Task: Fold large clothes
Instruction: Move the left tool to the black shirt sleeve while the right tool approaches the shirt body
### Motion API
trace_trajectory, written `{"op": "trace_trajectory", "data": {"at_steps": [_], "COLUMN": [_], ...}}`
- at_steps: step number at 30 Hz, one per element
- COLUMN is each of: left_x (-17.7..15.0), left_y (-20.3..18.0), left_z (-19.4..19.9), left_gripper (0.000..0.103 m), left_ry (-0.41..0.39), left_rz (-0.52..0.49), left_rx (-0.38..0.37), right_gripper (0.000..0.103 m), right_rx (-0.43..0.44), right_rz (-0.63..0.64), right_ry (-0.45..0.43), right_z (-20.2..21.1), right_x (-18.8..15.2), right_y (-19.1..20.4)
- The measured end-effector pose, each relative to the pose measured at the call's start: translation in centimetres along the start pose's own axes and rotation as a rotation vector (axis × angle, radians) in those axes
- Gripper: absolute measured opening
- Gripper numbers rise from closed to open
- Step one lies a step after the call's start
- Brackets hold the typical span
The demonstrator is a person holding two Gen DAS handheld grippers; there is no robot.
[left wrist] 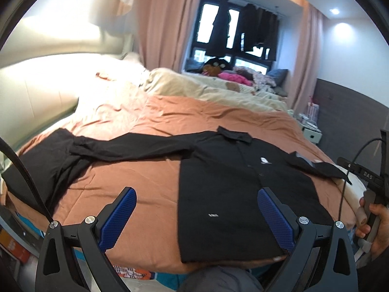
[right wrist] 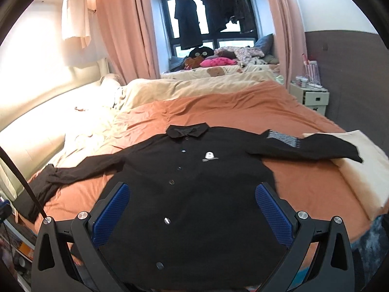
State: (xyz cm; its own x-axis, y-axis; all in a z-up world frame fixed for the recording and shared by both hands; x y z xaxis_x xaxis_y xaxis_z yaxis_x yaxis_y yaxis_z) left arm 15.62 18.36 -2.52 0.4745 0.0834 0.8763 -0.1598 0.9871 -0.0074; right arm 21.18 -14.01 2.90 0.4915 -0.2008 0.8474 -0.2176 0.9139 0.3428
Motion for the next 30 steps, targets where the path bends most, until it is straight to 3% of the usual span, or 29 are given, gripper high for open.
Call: {"op": "trace_trajectory", "data": {"at_steps": [10, 13, 19, 23, 30], "left_x": [2.8, 3.4, 4.1, 4.2, 4.3], "left_y": [6.8, 9.8, 15.5, 19.6, 25.7], "left_z": [-6.1, -8.0, -11.3, -13.7, -16.2], "left_gripper": [0.099, 0.093, 0.090, 0.078, 0.077], "left_ry": [0.045, 0.069, 0.117, 0.170, 0.226], "left_rz": [0.059, 0.107, 0.182, 0.258, 0.316], "left_rx": [0.082, 0.107, 0.168, 0.225, 0.309], "right_gripper": [0.103, 0.103, 0.103, 0.103, 0.103], "right_rx": [0.070, 0.093, 0.151, 0.179, 0.204], "right_rz": [-0.054, -0.083, -0.108, -0.090, -0.016], "right_ry": [0.064, 0.098, 0.138, 0.155, 0.206], "right_z": [-7.2, -9.6, -15.0, -18.3, -23.5], "right_x": [3.3, 4.5, 6.5, 6.7, 8.2], "right_y": [1.4, 1.8, 3.0, 3.7, 4.9]}}
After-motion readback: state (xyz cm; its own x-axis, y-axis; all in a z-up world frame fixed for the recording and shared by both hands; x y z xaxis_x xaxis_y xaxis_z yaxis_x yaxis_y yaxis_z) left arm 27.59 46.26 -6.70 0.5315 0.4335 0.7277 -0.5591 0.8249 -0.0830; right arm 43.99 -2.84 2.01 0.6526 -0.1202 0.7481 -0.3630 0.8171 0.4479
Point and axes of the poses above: each gripper's, at about its wrist camera, not at the fingertips, and z roughly against the way its jaws point, y to its left, x to its top, the point moved 1 cm from there along -z, roughly the way its jaws point, and after that the axes turned 12 degrees about -z, right-handed, at the moved point
